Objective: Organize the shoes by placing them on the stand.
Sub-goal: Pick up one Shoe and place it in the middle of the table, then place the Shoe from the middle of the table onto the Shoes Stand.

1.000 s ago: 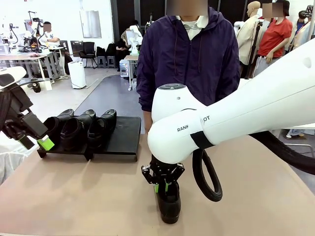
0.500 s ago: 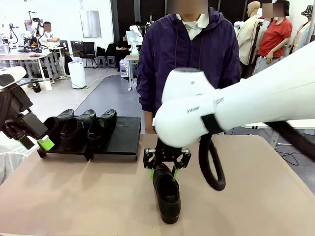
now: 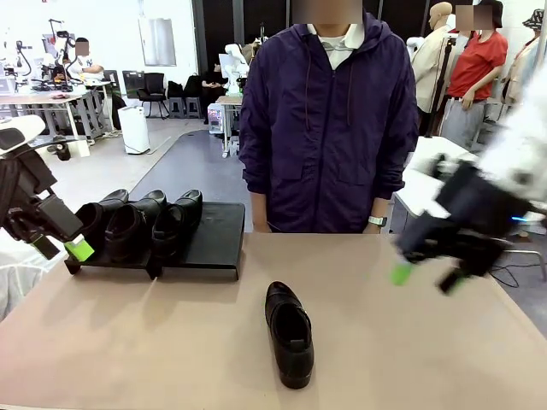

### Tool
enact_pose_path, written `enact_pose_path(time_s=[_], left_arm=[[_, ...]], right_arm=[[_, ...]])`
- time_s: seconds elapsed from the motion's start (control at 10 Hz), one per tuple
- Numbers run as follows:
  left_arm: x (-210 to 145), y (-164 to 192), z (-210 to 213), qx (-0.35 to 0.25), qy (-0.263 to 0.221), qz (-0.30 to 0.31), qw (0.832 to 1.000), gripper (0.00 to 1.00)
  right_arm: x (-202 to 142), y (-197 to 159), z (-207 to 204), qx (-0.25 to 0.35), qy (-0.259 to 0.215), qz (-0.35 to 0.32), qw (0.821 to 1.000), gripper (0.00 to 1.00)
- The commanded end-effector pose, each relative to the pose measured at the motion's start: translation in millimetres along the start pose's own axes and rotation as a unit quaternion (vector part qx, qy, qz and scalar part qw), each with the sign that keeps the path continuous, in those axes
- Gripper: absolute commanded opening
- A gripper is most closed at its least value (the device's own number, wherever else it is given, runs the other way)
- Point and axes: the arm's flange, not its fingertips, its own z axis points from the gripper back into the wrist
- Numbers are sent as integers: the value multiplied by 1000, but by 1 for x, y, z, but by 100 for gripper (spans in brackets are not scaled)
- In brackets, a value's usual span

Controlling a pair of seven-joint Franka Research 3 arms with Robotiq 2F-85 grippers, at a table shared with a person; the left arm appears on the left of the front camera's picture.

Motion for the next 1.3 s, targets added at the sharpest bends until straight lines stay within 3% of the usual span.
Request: enact_pose_path(time_s=[0.0, 0.1, 0.2, 0.3, 0.4, 1.2], left_arm=[[0, -2, 1, -9, -3, 3, 1000, 100], [0, -2, 1, -9, -3, 3, 1000, 100], [0, -2, 1, -9, -3, 3, 1000, 100], [0, -2, 1, -9, -3, 3, 1000, 100], [0, -2, 1, -9, -3, 3, 1000, 100], [0, -2, 1, -9, -3, 3, 1000, 100]], right_arm=[[-34, -50, 18, 1, -35, -20, 999, 100], [-45, -65, 18, -2, -47, -10, 999, 100], [-43, -70, 11, 0, -71, -39, 997, 100], [-29, -65, 0, -35, -84, -78, 993, 100], [-33, -58, 52, 2, -53, -38, 998, 100], [-33, -58, 52, 2, -53, -38, 998, 100]])
